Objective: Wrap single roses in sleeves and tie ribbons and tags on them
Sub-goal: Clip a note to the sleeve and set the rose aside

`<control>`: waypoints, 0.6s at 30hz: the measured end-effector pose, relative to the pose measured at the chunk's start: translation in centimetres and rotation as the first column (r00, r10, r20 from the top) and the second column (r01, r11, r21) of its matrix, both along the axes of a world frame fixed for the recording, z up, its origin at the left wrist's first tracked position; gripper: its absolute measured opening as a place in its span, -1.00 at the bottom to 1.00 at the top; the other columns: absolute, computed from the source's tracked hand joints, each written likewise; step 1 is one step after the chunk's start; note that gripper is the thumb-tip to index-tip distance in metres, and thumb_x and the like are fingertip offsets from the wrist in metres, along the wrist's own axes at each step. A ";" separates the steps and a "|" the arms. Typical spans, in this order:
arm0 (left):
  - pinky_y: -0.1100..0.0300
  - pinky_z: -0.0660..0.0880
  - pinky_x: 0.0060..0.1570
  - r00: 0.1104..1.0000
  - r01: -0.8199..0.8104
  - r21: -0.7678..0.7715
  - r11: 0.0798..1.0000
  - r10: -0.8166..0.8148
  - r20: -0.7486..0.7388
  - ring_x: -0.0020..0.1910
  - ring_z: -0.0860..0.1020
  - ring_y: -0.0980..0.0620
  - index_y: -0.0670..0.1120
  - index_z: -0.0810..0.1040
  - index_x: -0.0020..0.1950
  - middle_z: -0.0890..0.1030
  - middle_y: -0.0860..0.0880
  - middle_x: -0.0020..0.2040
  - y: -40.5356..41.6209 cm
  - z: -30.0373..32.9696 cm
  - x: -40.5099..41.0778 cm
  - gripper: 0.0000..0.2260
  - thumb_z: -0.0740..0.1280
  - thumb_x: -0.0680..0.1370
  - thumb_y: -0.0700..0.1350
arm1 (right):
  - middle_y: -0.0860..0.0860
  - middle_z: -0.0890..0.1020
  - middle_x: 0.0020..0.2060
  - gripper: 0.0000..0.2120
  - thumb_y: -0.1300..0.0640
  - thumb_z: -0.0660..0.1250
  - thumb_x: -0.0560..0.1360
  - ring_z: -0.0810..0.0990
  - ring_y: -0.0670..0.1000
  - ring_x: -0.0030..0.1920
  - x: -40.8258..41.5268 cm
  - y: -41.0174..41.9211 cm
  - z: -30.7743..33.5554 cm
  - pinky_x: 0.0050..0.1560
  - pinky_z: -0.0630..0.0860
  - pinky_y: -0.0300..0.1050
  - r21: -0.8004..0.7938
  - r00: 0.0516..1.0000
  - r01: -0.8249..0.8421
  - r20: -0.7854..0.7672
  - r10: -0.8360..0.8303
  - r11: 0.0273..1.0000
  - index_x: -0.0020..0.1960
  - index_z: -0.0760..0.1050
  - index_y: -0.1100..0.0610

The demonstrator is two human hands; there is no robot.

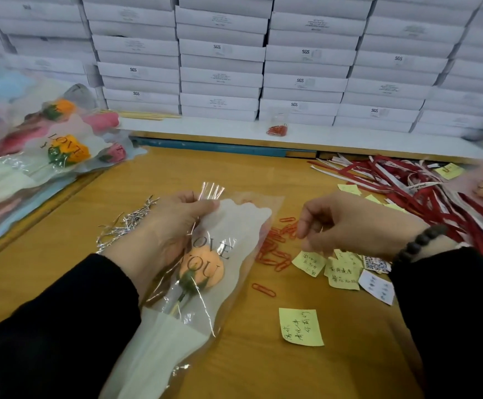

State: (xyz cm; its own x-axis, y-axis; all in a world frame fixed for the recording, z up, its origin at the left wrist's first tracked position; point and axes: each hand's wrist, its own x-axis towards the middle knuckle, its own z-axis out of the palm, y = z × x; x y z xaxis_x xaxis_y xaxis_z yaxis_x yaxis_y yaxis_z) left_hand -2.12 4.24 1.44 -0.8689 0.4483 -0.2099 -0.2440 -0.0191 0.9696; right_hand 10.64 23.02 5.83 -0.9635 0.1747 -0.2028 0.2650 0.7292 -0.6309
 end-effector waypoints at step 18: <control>0.25 0.51 -0.56 0.999 0.037 0.045 0.998 -0.036 -0.002 -0.54 0.54 0.02 -0.17 0.49 -0.23 0.60 -0.11 -0.39 0.2 0.0 0.1 -0.90 0.36 0.47 -0.26 | -0.08 0.56 -0.49 -0.84 0.23 0.46 0.37 0.51 -0.16 -0.49 -0.5 1.6 -1.9 -0.48 0.38 -0.35 -0.080 0.981 0.195 0.032 -0.193 0.978 -0.23 0.47 0.15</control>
State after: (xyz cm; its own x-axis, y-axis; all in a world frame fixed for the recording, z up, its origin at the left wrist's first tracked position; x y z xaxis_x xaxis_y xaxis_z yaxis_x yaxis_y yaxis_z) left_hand -2.05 4.41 1.42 -0.8520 0.4887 -0.1877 -0.2442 -0.0541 0.9682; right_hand 10.10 24.65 3.97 -0.9077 0.3397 -0.2464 0.4118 0.6083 -0.6786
